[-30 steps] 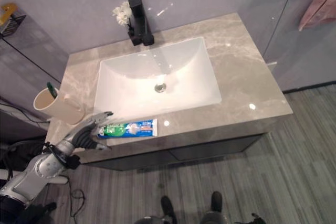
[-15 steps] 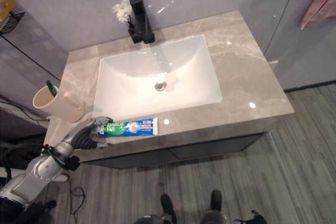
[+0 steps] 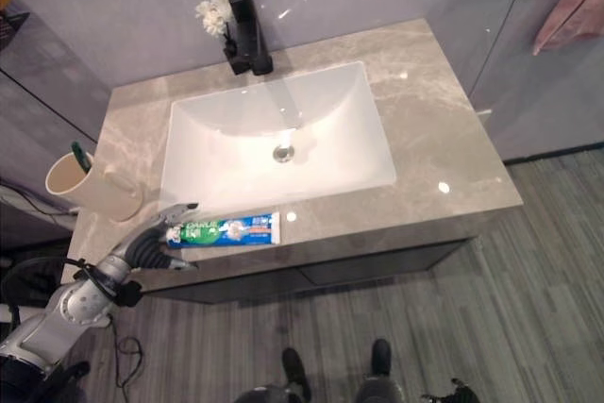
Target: Put brush and paste in cup on sink, flatten towel.
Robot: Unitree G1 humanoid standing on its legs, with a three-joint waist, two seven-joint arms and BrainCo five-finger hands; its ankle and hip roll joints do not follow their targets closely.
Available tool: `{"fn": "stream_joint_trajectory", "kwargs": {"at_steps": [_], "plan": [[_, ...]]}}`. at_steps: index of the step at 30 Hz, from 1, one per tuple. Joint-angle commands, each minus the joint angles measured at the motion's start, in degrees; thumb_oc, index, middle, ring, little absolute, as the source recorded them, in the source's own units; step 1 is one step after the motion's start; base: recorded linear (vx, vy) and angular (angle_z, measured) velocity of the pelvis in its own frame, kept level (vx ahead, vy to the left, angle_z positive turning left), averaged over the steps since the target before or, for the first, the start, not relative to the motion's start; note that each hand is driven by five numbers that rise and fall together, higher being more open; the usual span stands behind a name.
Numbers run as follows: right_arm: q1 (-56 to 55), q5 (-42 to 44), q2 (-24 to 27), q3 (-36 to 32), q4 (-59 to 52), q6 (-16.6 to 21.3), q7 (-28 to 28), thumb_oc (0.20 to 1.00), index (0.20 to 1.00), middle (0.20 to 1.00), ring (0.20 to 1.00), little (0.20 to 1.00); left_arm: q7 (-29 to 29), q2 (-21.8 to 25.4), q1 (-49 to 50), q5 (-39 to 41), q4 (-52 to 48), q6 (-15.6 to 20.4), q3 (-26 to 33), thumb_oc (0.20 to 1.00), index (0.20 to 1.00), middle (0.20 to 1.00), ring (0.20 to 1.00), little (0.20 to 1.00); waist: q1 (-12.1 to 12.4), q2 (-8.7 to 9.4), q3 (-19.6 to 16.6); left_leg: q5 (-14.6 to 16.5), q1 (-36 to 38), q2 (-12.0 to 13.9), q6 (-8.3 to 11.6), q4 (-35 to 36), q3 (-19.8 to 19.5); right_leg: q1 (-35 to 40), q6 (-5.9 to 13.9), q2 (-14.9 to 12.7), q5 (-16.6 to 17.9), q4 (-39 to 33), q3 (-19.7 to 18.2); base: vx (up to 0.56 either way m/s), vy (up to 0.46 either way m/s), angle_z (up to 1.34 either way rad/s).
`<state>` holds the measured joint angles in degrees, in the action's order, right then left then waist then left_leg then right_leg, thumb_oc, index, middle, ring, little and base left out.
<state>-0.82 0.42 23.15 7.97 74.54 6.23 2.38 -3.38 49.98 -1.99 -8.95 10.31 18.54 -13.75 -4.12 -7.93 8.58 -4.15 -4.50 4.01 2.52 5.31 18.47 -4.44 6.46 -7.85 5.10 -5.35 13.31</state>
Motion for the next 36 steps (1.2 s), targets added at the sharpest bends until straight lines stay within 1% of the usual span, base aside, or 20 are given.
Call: {"fn": "stream_joint_trajectory", "kwargs": {"at_steps": [1, 2, 7, 20, 21, 26, 33, 36], "plan": [[2.7, 1.9, -0.3, 0.9, 1.6, 0.4, 0.5, 1.000, 1.000, 1.000, 1.000, 1.000, -1.4, -2.2, -3.5, 4.0, 1.6, 0.8, 4.6, 1.000, 1.000, 1.000, 1.000, 1.000, -1.4, 0.08, 0.9, 1.4, 3.8, 2.2, 3.42, -0.3, -2.6, 2.0, 4.49, -2.1, -0.2, 1.0, 0.1, 0.00, 0.000, 0.00], [2.6, 1.9, -0.5, 0.9, 1.7, 0.4, 0.5, 1.000, 1.000, 1.000, 1.000, 1.000, -1.6, -3.8, -3.3, 5.8, 1.8, 0.8, 5.2, 1.000, 1.000, 1.000, 1.000, 1.000, -1.4, 0.09, 0.9, 1.3, 3.9, 2.2, 3.45, -0.3, -2.7, 2.1, 4.43, -2.1, -0.2, 1.0, 0.2, 0.00, 0.000, 0.00], [2.4, 1.8, -0.5, 0.8, 1.9, 0.4, 0.5, 1.000, 1.000, 1.000, 1.000, 1.000, -2.1, -4.5, -3.2, 6.4, 1.0, 0.8, 5.9, 1.000, 1.000, 1.000, 1.000, 1.000, -1.4, 0.09, 0.8, 1.4, 3.9, 2.2, 3.47, -0.3, -2.8, 2.3, 4.34, -2.2, -0.3, 1.0, 0.3, 0.00, 0.000, 0.00], [2.2, 2.2, -1.1, 1.1, 1.9, 0.5, 0.6, 1.000, 1.000, 1.000, 1.000, 1.000, -3.2, -4.9, -3.3, 6.3, 1.2, 1.0, 6.7, 1.000, 1.000, 1.000, 1.000, 1.000, -1.4, 0.24, 0.7, 1.6, 3.8, 2.0, 3.38, -0.3, -3.1, 2.4, 4.30, -2.2, -0.2, 1.0, 0.6, 0.00, 0.000, 0.00], [2.2, 2.1, -1.1, 1.2, 2.0, 0.6, 0.6, 1.000, 1.000, 1.000, 1.000, 1.000, -3.4, -5.2, -3.4, 6.4, 1.2, 1.1, 6.8, 0.944, 0.944, 0.944, 0.944, 0.944, -1.3, 0.26, 0.8, 1.6, 3.9, 2.0, 3.37, -0.3, -3.2, 2.5, 4.29, -2.2, -0.3, 1.0, 0.6, 0.00, 0.000, 0.00], [2.3, 2.1, -1.2, 1.3, 2.2, 0.7, 0.8, 1.000, 1.000, 1.000, 1.000, 1.000, -3.8, -5.7, -3.6, 5.9, 1.7, 1.1, 6.6, 0.931, 0.931, 0.931, 0.931, 0.931, -1.3, 0.30, 0.7, 1.6, 3.8, 1.9, 3.36, -0.3, -3.2, 2.4, 4.26, -2.2, -0.2, 1.0, 0.7, 0.00, 0.000, 0.00], [2.6, 2.3, -1.5, 1.4, 2.0, 0.8, 0.9, 1.000, 1.000, 1.000, 1.000, 1.000, -4.0, -6.4, -3.3, 5.7, 2.0, 1.2, 6.1, 0.878, 0.878, 0.878, 0.878, 0.878, -1.3, 0.49, 0.8, 1.6, 3.8, 2.0, 3.37, -0.3, -3.1, 2.3, 4.23, -2.1, -0.2, 1.0, 0.5, 0.00, 0.000, 0.00], [2.6, 2.2, -1.5, 1.5, 2.0, 0.8, 1.0, 1.000, 1.000, 1.000, 1.000, 1.000, -3.8, -6.1, -3.5, 4.7, 2.0, 1.2, 5.6, 0.843, 0.843, 0.843, 0.843, 0.843, -1.3, 0.53, 0.9, 1.5, 3.7, 2.0, 3.40, -0.3, -3.2, 2.3, 4.20, -2.0, -0.2, 1.0, 0.5, 0.00, 0.000, 0.00]]}}
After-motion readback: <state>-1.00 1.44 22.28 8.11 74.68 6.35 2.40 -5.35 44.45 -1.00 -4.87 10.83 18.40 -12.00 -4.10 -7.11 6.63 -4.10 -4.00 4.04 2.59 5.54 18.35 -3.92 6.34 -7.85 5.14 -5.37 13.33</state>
